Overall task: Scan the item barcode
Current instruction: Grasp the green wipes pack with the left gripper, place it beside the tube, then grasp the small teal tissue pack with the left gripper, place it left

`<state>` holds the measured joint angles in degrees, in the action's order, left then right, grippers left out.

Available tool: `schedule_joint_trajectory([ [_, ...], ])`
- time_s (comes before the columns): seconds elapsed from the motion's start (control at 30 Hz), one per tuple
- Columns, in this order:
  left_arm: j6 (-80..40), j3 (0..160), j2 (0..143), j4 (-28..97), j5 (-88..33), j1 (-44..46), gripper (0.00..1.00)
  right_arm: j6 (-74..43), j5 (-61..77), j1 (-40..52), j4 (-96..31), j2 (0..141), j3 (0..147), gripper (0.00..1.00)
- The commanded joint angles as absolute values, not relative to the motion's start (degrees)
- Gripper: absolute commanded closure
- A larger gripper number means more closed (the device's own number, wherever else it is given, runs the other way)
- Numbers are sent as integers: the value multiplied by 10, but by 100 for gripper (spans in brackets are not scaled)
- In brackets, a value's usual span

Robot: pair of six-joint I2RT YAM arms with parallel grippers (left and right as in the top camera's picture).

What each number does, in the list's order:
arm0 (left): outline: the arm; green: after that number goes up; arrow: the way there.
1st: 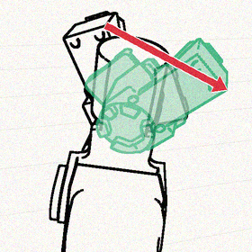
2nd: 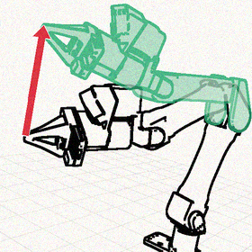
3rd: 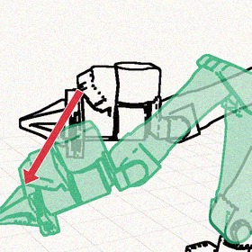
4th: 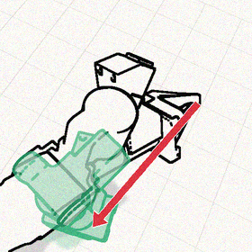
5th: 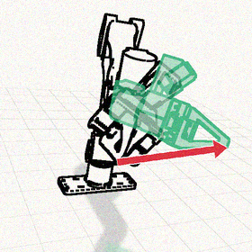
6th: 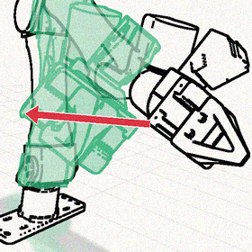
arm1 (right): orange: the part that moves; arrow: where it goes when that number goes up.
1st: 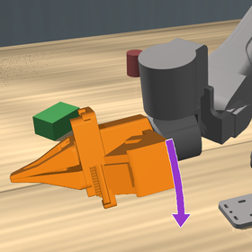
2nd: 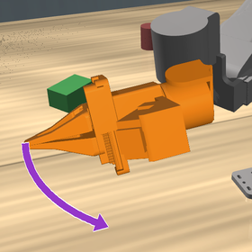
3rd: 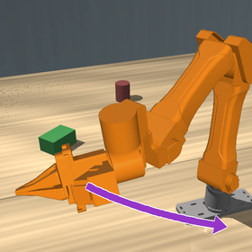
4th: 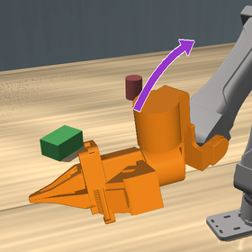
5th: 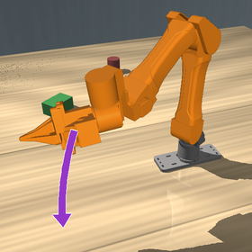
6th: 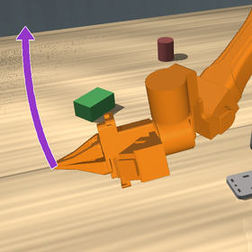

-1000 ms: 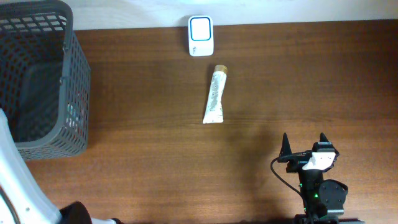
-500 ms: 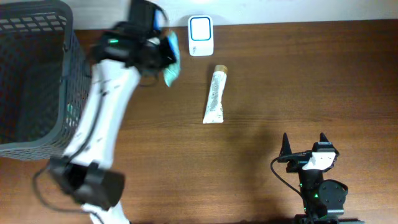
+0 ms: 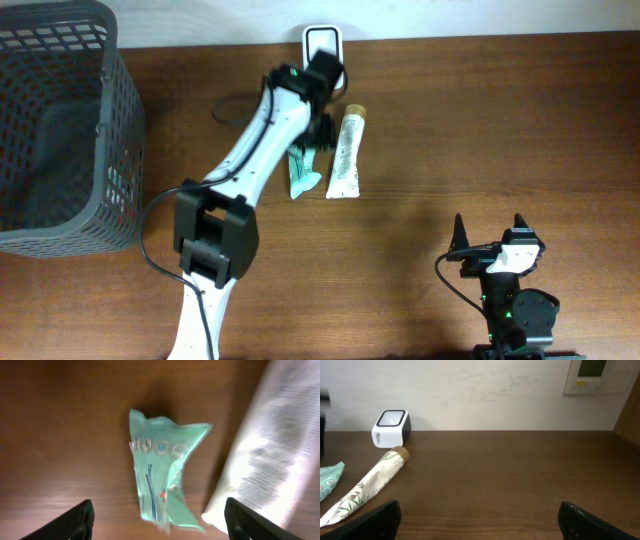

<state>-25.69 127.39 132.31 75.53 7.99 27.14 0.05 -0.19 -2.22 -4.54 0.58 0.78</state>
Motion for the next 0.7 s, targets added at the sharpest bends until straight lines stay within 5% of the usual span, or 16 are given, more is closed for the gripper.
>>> schedule_joint_trajectory([
  [0.0,-207,1503,1298,783,93,226,19,2,-5,-24,-47,2,3,1],
  [0.1,-194,1737,1292,774,93,151,18,2,-5,-24,-47,2,3,1],
  [0.13,-194,1795,1273,741,92,94,10,2,-5,-24,-47,2,3,1],
  [0.2,-194,1789,1232,698,95,7,0,2,-5,-24,-47,2,3,2],
  [0.4,-199,1750,1219,792,95,-248,1,2,-5,-24,-47,2,3,1],
  [0.67,-151,1495,1219,837,-4,-383,0,2,-5,-24,-47,2,3,1],
])
